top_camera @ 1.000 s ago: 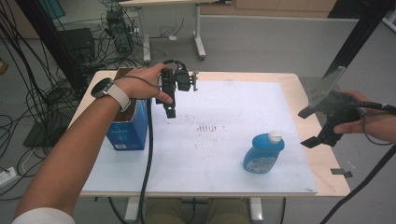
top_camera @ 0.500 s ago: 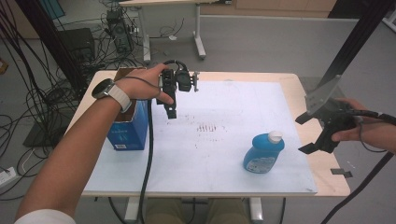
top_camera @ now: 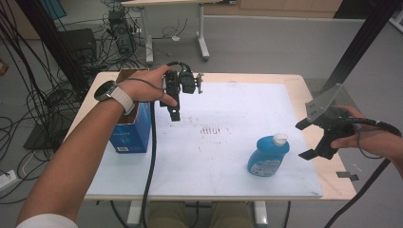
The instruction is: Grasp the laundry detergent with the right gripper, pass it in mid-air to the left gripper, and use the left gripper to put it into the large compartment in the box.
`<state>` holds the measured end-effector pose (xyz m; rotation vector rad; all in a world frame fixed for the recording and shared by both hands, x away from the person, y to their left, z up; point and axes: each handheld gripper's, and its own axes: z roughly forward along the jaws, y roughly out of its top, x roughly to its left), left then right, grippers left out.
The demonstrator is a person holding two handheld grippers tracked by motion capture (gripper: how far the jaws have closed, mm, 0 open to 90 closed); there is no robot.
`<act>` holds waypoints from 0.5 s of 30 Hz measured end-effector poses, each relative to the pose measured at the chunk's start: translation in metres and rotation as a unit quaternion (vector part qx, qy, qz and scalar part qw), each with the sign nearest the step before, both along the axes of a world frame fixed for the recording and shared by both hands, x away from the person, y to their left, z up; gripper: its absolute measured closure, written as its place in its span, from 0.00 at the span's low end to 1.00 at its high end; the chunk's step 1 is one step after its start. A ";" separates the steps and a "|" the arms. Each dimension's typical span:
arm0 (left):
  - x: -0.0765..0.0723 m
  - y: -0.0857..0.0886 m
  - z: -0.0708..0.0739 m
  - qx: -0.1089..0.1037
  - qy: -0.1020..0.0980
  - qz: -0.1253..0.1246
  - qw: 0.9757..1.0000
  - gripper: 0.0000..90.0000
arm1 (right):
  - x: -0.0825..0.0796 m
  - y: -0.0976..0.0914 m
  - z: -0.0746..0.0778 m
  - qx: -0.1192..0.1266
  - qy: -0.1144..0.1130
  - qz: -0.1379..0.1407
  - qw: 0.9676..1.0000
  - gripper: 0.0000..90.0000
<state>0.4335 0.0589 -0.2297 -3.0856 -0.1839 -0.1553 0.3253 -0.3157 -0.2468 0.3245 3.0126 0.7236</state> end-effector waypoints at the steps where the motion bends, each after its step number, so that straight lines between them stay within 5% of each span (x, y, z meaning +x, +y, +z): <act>1: 0.000 0.000 0.000 0.000 0.000 0.000 1.000 0.09 | 0.000 0.000 0.000 0.000 0.000 0.000 1.000 0.05; 15: 0.001 0.000 -0.002 -0.001 0.001 0.002 1.000 0.09 | 0.002 0.001 -0.012 0.008 -0.004 0.005 1.000 0.05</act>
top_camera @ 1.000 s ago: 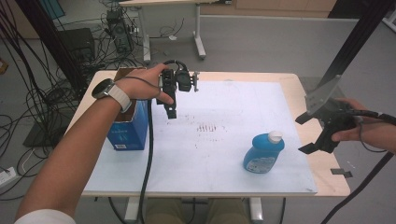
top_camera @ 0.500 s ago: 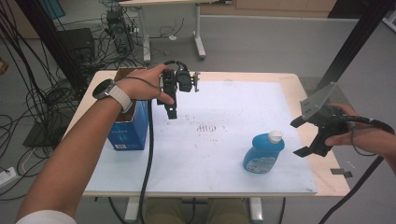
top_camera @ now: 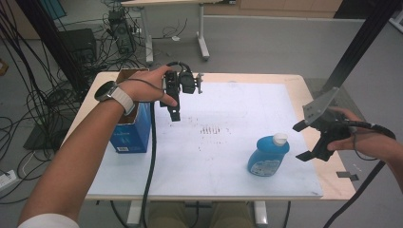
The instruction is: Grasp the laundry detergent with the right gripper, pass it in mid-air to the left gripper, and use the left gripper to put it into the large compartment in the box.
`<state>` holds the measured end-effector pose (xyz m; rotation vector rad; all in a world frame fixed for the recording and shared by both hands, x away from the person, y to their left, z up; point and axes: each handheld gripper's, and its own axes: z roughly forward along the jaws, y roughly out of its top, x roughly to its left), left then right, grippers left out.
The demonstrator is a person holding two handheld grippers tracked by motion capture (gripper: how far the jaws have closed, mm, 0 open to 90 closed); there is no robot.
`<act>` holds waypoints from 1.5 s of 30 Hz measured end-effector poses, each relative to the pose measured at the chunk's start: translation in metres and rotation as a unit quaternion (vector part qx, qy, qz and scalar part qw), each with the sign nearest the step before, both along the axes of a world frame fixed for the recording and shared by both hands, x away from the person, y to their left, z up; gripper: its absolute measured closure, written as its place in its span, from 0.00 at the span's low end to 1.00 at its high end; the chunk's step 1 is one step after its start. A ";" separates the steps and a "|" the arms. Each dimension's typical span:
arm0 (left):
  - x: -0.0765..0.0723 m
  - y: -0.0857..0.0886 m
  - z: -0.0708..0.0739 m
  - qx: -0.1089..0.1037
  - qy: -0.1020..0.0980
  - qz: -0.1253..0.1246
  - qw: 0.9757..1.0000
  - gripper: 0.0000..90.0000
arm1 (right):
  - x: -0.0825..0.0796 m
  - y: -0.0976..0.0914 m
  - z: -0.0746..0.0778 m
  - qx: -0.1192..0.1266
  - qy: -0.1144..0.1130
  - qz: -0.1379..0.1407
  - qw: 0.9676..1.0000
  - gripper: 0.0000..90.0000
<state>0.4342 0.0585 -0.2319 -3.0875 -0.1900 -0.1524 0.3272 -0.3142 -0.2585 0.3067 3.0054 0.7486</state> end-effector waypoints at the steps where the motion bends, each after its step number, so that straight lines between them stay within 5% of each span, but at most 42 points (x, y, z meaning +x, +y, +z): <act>1: 0.000 0.000 0.000 0.001 0.000 -0.001 1.000 0.09 | 0.000 0.000 -0.001 0.002 -0.001 0.000 1.000 0.05; 45: -0.002 0.002 -0.009 -0.006 0.005 0.006 1.000 0.09 | 0.002 0.004 -0.042 0.040 -0.004 0.007 0.999 0.06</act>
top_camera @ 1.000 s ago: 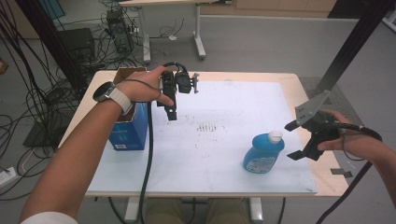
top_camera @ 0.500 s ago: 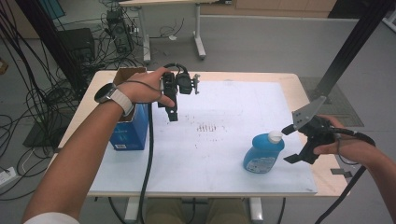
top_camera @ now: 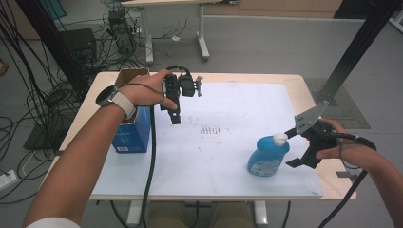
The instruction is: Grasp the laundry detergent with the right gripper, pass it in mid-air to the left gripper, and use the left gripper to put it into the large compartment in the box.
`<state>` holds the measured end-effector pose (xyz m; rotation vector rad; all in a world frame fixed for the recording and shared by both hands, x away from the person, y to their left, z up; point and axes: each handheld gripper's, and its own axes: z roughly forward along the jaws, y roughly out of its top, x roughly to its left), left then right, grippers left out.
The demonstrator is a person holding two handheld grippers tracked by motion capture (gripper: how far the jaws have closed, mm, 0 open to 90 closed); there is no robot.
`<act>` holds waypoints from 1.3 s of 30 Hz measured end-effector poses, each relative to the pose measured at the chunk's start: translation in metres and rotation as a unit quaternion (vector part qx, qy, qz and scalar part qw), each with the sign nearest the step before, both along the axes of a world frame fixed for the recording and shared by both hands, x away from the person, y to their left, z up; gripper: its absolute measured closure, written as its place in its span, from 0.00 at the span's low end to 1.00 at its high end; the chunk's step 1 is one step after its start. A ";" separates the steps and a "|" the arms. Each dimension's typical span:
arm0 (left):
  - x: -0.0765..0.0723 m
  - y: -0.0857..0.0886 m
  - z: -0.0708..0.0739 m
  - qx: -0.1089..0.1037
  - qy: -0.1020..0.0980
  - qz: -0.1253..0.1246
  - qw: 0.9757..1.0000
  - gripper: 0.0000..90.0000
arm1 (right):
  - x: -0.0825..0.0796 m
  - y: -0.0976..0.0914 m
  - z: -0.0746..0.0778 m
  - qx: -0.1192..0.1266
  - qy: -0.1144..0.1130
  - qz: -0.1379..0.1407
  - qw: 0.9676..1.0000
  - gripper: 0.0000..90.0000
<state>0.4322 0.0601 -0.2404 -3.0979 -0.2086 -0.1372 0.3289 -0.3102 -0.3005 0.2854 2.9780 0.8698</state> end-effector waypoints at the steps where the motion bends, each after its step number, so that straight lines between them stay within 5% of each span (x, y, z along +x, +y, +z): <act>1: 0.000 0.000 0.000 0.000 0.000 0.000 1.000 0.09 | 0.000 0.000 0.000 0.001 -0.001 0.001 1.000 0.06; 39: -0.002 -0.002 -0.006 -0.002 0.004 0.004 1.000 0.09 | 0.000 -0.002 -0.023 0.036 -0.017 -0.004 0.999 0.06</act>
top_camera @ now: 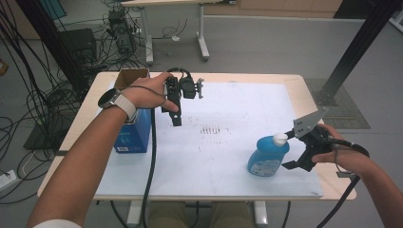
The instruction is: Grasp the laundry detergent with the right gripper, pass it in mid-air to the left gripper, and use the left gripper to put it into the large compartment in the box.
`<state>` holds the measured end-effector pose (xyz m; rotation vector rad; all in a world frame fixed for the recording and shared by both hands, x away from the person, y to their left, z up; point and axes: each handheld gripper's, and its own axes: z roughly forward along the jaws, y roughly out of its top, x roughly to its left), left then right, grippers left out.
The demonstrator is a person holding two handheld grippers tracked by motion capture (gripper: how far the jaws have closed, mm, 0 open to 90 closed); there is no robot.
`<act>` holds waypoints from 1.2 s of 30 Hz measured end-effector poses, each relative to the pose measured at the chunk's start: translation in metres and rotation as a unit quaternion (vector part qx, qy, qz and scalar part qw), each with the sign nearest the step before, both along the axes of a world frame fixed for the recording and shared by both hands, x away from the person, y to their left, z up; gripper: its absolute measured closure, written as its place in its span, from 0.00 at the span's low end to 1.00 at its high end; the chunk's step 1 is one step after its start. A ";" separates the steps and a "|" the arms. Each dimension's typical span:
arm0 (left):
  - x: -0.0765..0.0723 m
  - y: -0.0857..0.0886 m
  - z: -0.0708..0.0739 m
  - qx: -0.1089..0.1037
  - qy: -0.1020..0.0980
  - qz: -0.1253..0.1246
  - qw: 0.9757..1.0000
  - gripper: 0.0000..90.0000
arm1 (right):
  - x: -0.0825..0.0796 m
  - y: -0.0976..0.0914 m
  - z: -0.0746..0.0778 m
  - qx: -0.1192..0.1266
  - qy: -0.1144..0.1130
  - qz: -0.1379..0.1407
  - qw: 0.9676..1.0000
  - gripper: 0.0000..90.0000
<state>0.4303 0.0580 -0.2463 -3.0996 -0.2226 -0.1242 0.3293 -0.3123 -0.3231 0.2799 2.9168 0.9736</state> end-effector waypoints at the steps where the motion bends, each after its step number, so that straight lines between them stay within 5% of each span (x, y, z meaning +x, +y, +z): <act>1: 0.000 0.000 0.000 0.001 0.000 0.000 1.000 0.09 | 0.000 0.000 -0.001 0.001 -0.001 0.000 1.000 0.06; 36: 0.000 0.002 -0.002 0.001 0.003 0.002 1.000 0.09 | -0.001 -0.003 -0.010 0.016 -0.003 -0.008 1.000 0.06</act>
